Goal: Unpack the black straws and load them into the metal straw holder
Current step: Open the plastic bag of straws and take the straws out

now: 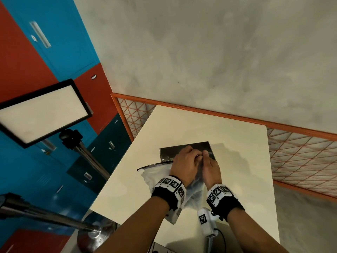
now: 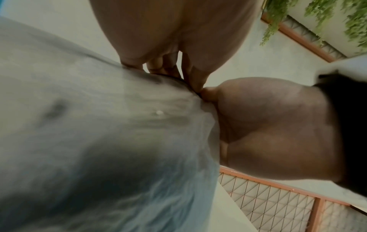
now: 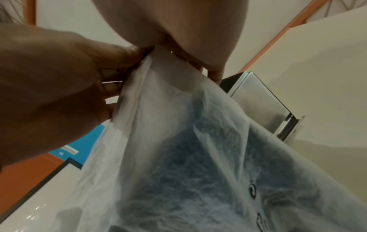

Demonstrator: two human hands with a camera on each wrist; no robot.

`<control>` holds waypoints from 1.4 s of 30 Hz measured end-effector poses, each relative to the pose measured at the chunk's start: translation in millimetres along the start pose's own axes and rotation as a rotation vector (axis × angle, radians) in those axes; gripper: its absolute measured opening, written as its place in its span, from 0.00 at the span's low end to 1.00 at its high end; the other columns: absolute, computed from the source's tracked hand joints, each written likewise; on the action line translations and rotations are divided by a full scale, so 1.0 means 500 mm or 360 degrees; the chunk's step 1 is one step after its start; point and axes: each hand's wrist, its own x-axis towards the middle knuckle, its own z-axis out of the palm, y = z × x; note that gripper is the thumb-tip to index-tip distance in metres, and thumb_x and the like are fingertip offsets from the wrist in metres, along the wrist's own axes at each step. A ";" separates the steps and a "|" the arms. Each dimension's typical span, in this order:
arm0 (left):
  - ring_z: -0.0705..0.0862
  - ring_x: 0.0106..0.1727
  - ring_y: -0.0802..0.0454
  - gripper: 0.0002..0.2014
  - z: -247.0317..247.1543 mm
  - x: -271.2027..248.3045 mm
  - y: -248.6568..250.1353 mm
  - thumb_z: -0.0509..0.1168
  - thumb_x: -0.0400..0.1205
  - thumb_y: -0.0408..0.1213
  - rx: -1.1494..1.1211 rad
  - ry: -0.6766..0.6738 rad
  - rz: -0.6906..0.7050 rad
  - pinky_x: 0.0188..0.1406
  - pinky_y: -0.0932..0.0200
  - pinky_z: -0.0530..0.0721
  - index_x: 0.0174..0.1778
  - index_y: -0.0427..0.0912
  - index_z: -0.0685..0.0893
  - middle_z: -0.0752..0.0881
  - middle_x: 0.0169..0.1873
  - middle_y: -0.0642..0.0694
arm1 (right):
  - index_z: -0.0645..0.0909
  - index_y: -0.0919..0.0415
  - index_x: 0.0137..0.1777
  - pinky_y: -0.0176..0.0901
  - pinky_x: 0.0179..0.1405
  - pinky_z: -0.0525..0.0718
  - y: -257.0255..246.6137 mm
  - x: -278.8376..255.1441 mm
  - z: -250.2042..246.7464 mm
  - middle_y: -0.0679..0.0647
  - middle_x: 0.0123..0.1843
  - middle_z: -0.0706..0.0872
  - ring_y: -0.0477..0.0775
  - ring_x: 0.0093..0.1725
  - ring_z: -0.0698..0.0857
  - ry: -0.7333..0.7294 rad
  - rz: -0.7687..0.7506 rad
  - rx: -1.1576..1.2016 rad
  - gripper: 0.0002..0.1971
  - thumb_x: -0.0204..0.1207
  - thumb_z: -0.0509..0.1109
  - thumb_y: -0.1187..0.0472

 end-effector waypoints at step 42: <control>0.84 0.53 0.45 0.08 -0.073 -0.052 -0.049 0.60 0.89 0.36 0.0275 0.0026 -0.0093 0.50 0.50 0.78 0.59 0.46 0.83 0.85 0.57 0.48 | 0.86 0.65 0.42 0.55 0.53 0.82 -0.012 0.021 -0.027 0.67 0.48 0.89 0.68 0.49 0.86 0.0192 0.0163 -0.0114 0.25 0.87 0.57 0.47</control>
